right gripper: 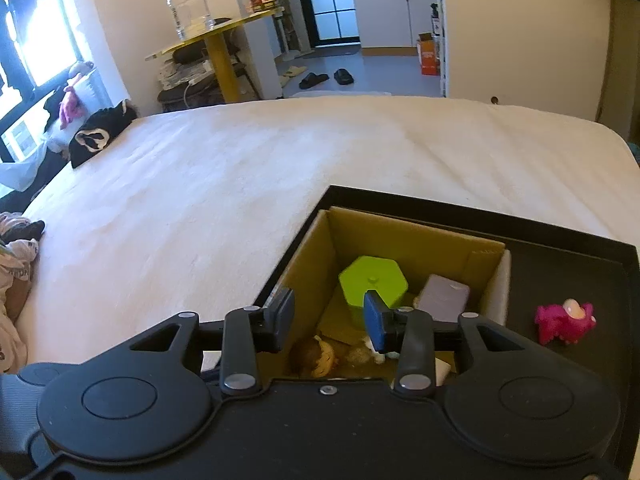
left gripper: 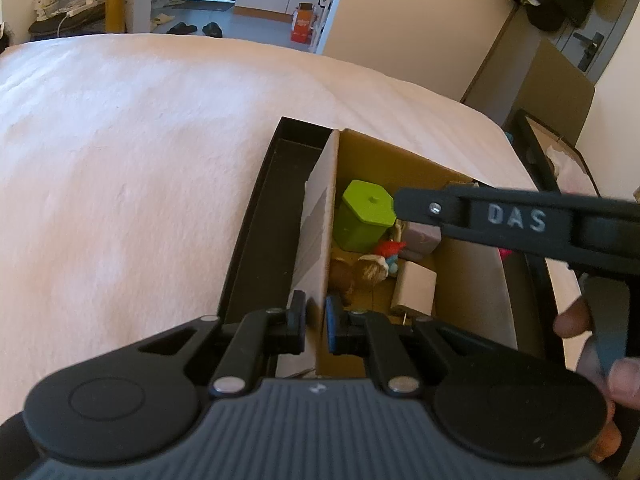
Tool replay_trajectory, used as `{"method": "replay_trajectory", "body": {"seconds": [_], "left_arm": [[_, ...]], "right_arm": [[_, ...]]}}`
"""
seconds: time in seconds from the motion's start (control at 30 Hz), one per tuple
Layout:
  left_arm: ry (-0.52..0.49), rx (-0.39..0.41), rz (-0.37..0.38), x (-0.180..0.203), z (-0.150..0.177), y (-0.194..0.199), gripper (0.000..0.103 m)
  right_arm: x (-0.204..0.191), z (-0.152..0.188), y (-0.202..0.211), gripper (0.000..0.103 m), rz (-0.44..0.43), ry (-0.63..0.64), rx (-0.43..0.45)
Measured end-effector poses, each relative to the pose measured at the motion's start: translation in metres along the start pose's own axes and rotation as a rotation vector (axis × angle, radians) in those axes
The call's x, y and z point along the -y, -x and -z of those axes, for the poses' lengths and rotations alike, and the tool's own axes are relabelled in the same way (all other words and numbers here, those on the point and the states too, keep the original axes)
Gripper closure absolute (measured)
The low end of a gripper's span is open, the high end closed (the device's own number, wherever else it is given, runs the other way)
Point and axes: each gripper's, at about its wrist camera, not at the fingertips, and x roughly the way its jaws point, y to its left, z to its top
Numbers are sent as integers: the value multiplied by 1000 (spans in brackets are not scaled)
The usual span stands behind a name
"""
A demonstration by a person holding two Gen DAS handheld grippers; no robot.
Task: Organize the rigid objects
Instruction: 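Open the right tool to release the doll into the box, then move the right tool to the pink figurine and grasp it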
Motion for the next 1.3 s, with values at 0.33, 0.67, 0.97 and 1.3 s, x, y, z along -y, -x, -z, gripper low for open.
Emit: {"method": "replay_trajectory", "body": {"seconds": [0.33,0.67,0.97,1.3], "left_arm": [[-3,-17,-9,1,-2,-2,93],[-29,-17,-36,6,0,-1,93],[-90,-26,-93,18,0,-4,90],[-163,-55,-165,32,0,-11,64]], "right_arm": [[21,13,25,50,49,-28,14],[51,30,42,50,83,-82,25],[74,42,47,48,90,-116,41],[104,55,44,41,126,-143,61]]}}
